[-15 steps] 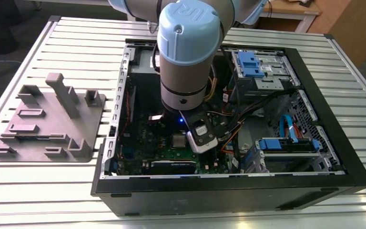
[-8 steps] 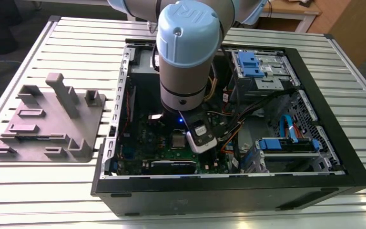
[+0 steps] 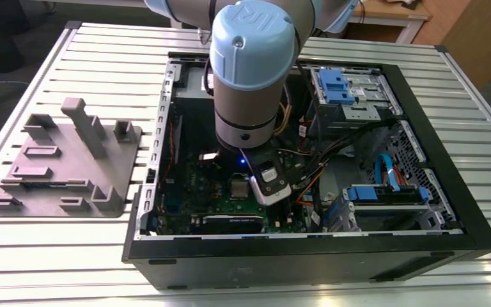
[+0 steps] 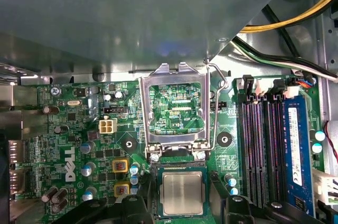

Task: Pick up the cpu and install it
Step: 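Place the cpu into insertion slot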

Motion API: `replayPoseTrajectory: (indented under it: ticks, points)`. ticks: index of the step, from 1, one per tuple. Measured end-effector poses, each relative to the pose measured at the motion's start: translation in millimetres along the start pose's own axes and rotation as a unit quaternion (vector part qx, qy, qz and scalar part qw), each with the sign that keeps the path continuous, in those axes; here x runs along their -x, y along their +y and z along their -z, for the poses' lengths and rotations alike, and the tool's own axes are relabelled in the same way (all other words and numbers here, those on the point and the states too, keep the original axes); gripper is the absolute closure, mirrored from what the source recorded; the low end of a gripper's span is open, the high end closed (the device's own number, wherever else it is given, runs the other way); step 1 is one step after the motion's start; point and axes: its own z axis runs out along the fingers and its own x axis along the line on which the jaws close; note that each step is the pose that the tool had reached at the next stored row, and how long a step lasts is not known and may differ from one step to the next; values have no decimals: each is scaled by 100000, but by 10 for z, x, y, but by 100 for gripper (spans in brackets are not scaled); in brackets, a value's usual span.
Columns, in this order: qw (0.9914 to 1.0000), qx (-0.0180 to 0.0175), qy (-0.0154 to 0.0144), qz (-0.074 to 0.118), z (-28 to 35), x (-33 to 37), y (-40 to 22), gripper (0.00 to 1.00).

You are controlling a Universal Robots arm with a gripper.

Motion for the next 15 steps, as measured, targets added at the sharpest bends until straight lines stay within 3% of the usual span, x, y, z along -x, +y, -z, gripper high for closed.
replayPoseTrajectory:
  ticks: [3, 4, 15]
  points:
    - [100000, 0, -2, 1, 0, 0, 0, 47]
    - [100000, -2, -1, 0, 0, 0, 0, 54]
    - [100000, -9, 2, 2, 9, 1, -7, 54]
